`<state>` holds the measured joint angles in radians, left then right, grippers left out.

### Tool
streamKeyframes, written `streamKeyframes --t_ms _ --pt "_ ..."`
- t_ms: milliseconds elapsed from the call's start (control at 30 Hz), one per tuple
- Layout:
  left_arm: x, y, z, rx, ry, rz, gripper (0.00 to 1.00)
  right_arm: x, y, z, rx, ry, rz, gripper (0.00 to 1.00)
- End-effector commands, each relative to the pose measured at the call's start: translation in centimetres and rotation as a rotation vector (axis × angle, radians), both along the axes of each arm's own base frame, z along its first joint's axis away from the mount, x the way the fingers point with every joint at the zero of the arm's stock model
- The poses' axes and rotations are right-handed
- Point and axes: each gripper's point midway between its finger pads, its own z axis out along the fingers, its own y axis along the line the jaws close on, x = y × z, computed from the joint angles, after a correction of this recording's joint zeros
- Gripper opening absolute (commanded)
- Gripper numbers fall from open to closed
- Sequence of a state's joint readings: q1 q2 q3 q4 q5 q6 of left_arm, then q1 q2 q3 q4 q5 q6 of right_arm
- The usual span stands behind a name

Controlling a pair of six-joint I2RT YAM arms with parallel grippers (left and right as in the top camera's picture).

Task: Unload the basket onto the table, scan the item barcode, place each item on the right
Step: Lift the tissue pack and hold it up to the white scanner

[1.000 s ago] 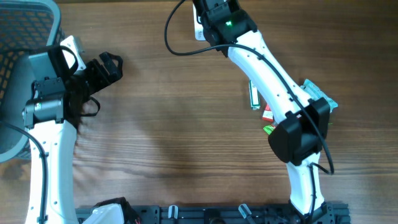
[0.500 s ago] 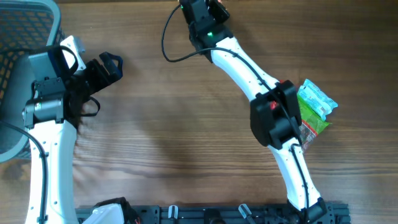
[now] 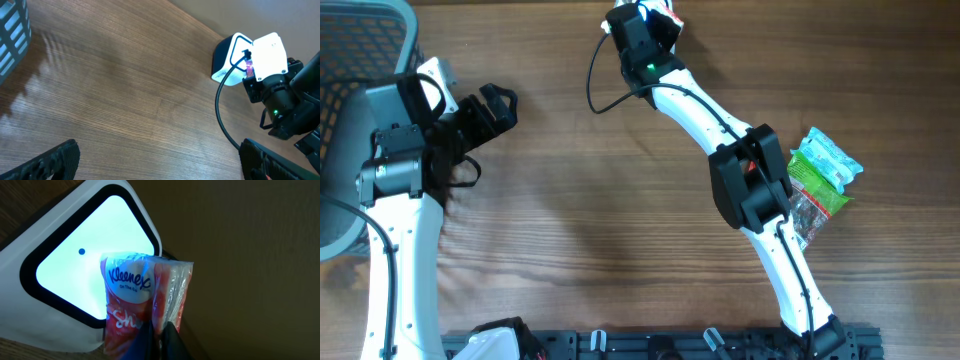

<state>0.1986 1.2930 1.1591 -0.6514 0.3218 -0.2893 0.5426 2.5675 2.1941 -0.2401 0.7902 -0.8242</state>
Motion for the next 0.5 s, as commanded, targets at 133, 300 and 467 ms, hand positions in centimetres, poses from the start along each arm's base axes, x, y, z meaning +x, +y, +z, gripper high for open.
streamKeyframes --t_ms 133,300,467 --pt "0.3 0.3 0.5 0.016 -0.017 -0.006 1.00 0.2 0.1 1.9 0.008 -0.051 -0.014 0.04" --pt "0.3 0.3 0.5 0.016 -0.017 -0.006 1.00 -1.3 -0.8 8.6 0.168 -0.128 -0.075 0.04" --pt "0.3 0.3 0.5 0.016 -0.017 -0.006 1.00 -6.6 -2.8 14.0 0.433 -0.066 -0.182 0.04"
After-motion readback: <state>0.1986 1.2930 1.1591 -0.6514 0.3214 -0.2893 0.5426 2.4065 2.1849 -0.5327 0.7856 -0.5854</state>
